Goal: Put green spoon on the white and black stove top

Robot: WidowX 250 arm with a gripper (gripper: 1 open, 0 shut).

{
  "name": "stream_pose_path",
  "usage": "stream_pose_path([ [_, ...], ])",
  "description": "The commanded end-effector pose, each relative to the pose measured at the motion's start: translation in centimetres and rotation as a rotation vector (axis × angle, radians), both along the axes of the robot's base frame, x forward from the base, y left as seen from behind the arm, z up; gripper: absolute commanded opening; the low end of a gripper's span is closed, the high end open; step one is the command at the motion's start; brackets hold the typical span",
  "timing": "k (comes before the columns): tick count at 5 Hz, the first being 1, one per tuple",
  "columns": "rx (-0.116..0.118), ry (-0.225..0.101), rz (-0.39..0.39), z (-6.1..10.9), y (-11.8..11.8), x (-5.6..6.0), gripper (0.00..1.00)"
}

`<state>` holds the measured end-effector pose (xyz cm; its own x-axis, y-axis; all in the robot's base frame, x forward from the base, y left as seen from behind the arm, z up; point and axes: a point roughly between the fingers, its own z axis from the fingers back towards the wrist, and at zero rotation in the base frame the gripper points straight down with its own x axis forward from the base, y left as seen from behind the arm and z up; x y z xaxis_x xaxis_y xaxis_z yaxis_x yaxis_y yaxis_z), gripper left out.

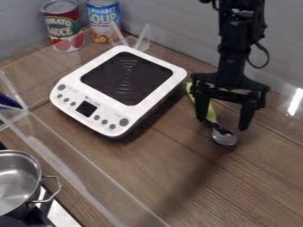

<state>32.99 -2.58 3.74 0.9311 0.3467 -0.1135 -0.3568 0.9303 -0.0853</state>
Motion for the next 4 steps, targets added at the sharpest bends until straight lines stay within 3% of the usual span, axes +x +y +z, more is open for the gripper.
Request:
stream_pose_path([
  [1, -0.019, -0.059, 0.031, 1.72, -1.00, 0.77, 1.00],
  [4, -0.036, -0.080, 0.110, 1.62, -1.78, 0.84, 1.00],
])
